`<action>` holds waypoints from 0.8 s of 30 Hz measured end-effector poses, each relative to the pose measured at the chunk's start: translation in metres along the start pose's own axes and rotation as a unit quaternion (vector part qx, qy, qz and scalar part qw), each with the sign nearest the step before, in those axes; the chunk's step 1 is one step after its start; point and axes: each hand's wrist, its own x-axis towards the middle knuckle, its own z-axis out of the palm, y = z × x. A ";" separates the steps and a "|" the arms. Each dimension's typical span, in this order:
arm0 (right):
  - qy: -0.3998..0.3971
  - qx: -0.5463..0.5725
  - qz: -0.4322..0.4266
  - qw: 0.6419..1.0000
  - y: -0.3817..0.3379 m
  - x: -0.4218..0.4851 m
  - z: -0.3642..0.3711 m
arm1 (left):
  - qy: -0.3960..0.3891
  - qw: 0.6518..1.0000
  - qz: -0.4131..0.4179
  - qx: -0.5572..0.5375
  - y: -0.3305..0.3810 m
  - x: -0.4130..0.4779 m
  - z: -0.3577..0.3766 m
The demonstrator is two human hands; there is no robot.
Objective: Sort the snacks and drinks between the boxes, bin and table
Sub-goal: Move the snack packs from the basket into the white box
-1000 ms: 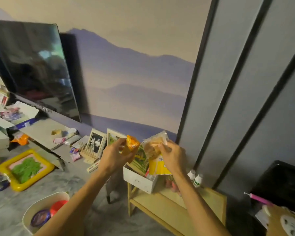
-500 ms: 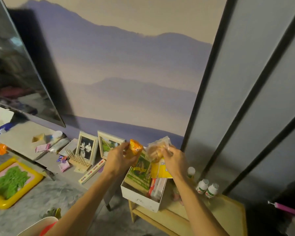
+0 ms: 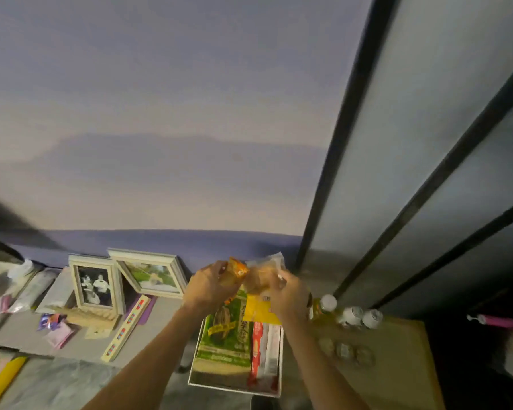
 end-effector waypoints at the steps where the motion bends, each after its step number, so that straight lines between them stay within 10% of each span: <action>1: 0.003 0.007 0.015 1.000 0.005 -0.005 0.008 | -0.011 1.000 -0.007 0.009 -0.004 0.008 0.007; 16: -0.134 -0.125 0.171 0.968 0.032 -0.006 0.058 | -0.109 0.984 -0.111 0.081 -0.033 0.059 0.061; 24: -0.098 -0.181 0.030 0.978 -0.008 0.007 0.023 | -0.094 0.993 -0.062 0.040 -0.035 0.066 0.029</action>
